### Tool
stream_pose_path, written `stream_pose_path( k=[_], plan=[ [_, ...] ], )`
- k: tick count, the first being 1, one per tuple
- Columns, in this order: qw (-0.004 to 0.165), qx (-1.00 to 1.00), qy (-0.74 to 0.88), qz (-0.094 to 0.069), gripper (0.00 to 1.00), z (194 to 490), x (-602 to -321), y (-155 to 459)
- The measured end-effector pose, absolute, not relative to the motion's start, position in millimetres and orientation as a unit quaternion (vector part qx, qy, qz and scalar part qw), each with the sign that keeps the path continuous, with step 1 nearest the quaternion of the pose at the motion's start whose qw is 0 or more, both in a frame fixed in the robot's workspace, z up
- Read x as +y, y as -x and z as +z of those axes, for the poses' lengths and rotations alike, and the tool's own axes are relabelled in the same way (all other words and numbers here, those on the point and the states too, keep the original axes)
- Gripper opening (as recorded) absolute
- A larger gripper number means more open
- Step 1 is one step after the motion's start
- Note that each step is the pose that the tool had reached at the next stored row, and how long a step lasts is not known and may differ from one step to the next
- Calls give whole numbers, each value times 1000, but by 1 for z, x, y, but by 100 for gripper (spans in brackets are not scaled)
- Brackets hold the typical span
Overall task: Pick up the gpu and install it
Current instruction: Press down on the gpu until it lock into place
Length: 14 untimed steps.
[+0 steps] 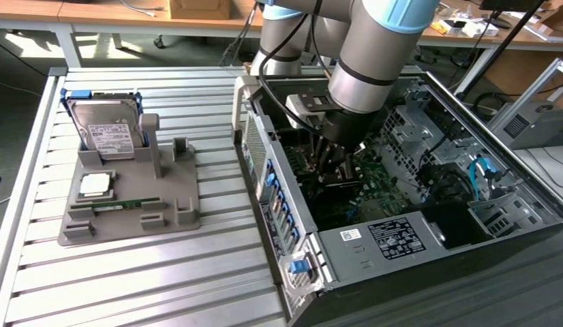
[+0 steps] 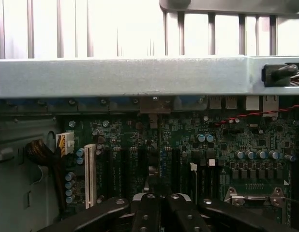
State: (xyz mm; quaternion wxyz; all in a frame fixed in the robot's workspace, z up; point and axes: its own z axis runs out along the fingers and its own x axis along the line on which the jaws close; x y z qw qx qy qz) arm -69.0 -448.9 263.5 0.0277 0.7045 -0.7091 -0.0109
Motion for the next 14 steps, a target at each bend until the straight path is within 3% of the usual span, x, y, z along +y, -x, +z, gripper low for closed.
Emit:
stream_pose_path(
  k=[14],
  plan=[
    [29, -709, -704, -11, 11, 273, -448, 69]
  ],
)
